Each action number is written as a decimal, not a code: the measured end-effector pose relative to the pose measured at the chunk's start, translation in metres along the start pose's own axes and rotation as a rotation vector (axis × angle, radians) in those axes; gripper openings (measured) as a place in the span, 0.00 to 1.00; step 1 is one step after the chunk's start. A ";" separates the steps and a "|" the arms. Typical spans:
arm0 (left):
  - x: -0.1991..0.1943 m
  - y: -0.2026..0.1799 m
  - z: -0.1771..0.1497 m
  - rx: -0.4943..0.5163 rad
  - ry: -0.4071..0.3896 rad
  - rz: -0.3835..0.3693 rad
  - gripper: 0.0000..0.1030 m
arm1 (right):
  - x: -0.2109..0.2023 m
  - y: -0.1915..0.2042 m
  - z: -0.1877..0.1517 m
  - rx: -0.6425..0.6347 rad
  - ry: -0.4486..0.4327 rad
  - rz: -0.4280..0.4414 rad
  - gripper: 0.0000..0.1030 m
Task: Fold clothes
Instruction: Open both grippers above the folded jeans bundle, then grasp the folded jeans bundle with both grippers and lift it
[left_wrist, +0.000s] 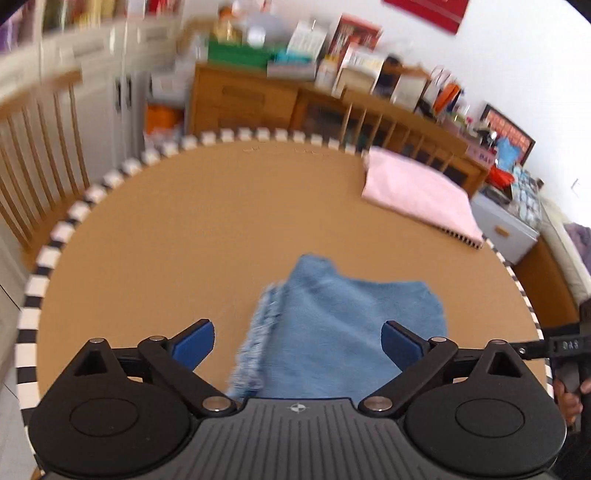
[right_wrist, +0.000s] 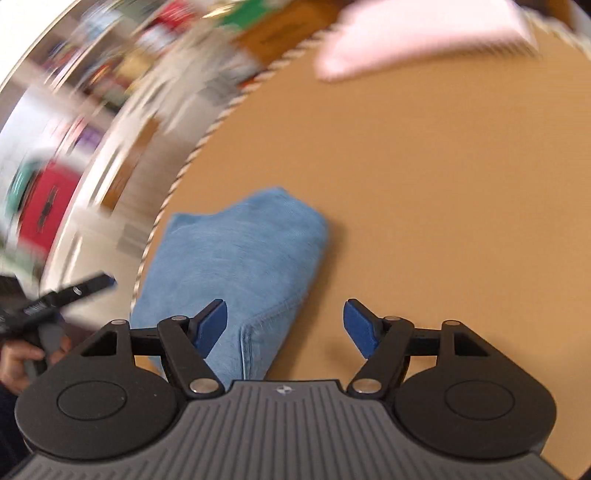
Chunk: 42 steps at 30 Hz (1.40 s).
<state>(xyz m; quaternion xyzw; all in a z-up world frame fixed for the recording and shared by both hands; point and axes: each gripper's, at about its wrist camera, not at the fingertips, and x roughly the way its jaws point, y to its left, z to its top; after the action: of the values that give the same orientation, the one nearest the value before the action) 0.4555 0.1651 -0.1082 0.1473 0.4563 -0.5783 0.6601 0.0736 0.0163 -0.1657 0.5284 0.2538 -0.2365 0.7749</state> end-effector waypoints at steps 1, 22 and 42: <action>0.012 0.017 0.007 -0.038 0.061 -0.053 0.84 | 0.002 -0.004 -0.009 0.063 -0.023 0.000 0.70; 0.143 0.101 0.035 -0.250 0.497 -0.541 0.55 | 0.060 -0.013 -0.035 0.421 -0.037 0.082 0.46; 0.128 0.054 0.056 -0.196 0.502 -0.540 0.39 | 0.023 0.015 -0.003 0.326 -0.095 -0.004 0.25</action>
<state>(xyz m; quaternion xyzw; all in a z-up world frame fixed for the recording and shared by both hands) 0.5171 0.0599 -0.1946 0.0949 0.6791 -0.6311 0.3626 0.1002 0.0215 -0.1713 0.6349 0.1764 -0.3008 0.6895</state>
